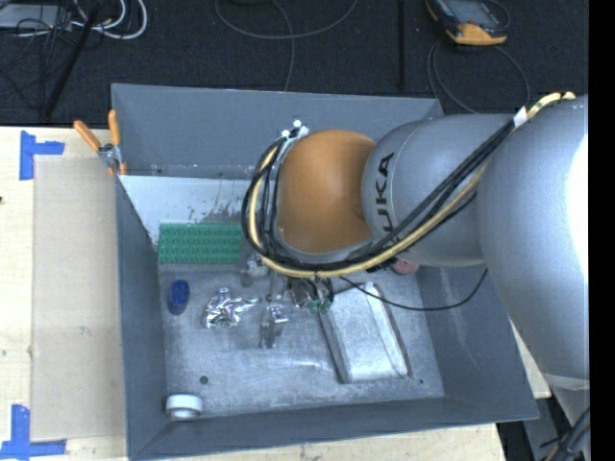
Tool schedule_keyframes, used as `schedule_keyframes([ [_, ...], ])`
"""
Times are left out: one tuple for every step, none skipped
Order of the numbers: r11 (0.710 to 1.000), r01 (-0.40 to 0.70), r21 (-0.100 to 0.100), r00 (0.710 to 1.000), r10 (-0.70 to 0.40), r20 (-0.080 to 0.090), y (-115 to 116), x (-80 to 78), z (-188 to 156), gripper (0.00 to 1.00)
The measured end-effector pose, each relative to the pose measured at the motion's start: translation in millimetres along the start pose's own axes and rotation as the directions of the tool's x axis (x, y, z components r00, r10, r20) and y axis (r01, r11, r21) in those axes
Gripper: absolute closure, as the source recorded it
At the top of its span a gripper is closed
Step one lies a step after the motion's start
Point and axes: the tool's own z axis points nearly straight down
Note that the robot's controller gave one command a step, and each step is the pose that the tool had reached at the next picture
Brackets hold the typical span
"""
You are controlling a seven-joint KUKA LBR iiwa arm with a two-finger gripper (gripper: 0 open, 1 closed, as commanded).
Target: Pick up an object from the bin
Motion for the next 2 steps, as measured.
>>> schedule_keyframes([
  [0.996, -0.090, -0.001, 0.996, 0.090, 0.006, 15.1, -15.6, 49.0, 0.00],
  [0.996, -0.093, -0.003, 0.996, 0.093, 0.008, 15.2, -16.2, 45.8, 1.00],
])
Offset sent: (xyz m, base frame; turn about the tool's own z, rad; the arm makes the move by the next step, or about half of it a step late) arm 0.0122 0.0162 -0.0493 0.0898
